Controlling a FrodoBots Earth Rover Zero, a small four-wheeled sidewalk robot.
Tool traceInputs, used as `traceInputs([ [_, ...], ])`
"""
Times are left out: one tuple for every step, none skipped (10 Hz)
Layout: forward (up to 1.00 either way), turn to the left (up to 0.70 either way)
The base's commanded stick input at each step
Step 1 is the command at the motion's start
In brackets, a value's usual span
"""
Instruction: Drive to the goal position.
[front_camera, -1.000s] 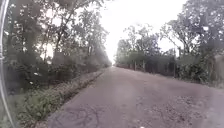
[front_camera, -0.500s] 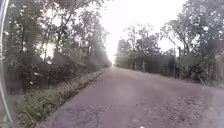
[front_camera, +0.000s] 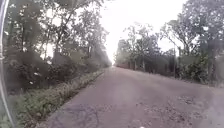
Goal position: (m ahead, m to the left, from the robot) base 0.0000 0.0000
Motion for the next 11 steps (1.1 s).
traceInputs([
  [0.10,0.01],
  [0.10,0.01],
  [0.10,0.01],
  [0.10,0.01],
  [0.10,0.01],
  [0.10,0.01],
  [0.10,0.01],
  [0.10,0.01],
  [0.10,0.01],
  [0.10,0.01],
  [0.10,0.01],
])
